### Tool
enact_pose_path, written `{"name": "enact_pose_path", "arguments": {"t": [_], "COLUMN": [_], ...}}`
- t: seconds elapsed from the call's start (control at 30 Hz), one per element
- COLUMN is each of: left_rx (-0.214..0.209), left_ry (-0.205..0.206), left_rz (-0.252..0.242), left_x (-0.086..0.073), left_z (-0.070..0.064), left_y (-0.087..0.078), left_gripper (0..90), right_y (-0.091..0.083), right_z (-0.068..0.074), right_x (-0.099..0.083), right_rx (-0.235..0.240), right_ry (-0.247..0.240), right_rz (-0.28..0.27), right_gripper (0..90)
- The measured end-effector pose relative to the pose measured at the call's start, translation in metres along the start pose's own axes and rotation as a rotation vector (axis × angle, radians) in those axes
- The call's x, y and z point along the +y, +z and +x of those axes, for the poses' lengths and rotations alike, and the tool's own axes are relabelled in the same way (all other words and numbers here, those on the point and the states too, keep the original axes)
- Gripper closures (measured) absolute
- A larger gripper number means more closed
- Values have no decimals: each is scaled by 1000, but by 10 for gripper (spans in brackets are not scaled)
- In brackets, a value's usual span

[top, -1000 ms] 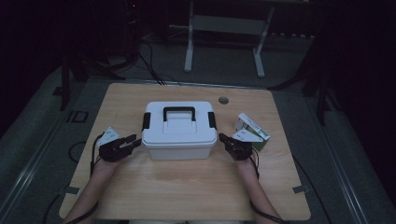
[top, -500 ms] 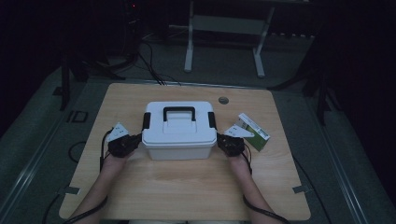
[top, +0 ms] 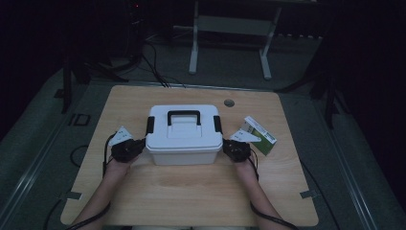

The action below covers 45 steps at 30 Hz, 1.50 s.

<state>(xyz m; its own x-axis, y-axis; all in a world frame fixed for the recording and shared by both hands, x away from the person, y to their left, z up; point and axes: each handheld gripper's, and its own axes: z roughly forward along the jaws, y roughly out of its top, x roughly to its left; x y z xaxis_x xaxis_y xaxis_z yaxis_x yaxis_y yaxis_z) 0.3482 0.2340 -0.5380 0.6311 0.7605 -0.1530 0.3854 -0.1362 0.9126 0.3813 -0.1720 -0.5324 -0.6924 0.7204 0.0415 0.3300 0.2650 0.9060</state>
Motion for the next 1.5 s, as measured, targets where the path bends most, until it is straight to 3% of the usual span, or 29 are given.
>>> {"name": "enact_pose_path", "arguments": {"t": [0.2, 0.47, 0.9, 1.5], "left_rx": [-23, -40, -84, -118], "left_ry": [-13, 10, 10, 13], "left_rz": [11, 19, 28, 43], "left_x": [-1, -5, -11, -15], "left_z": [-5, -18, -34, -45], "left_y": [-4, -10, -18, -27], "left_gripper": [896, 896, 896, 897], "right_y": [-9, -24, -44, -65], "right_z": [4, 8, 16, 25], "right_x": [-4, -11, -21, -31], "right_rx": [15, 28, 40, 71], "right_ry": [-4, -9, 13, 12], "right_rz": [7, 8, 3, 13], "right_gripper": [900, 900, 900, 900]}}
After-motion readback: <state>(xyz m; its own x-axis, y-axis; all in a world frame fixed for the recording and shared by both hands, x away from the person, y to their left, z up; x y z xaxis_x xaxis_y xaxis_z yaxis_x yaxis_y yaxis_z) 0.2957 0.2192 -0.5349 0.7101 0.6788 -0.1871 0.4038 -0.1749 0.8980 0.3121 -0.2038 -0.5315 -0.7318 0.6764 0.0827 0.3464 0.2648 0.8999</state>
